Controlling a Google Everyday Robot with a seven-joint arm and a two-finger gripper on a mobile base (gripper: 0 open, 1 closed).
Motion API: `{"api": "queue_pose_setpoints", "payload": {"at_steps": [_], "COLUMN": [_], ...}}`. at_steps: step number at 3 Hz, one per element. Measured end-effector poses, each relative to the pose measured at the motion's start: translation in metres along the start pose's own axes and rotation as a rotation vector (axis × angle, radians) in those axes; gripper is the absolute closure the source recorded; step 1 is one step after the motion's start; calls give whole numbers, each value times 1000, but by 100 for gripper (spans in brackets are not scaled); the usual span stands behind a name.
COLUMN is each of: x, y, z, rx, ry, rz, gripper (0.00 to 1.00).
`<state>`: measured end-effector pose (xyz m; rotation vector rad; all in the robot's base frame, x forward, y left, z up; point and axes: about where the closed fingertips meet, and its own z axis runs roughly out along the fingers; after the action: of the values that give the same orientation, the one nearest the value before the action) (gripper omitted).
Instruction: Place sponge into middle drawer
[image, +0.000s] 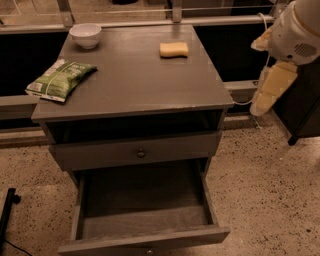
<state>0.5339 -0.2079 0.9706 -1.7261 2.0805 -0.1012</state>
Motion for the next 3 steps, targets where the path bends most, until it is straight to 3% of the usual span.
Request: {"api": "queue_pose_setpoints", "payload": {"at_steps": [1,2,3], "x": [-46,-80,-80], "y": [-104,-164,-164], "z": [82,170,170], "rx": [43,9,10], "ry": [-73,-127,-127], "rz": [-128,-184,-184], "gripper": [0,0,0]}}
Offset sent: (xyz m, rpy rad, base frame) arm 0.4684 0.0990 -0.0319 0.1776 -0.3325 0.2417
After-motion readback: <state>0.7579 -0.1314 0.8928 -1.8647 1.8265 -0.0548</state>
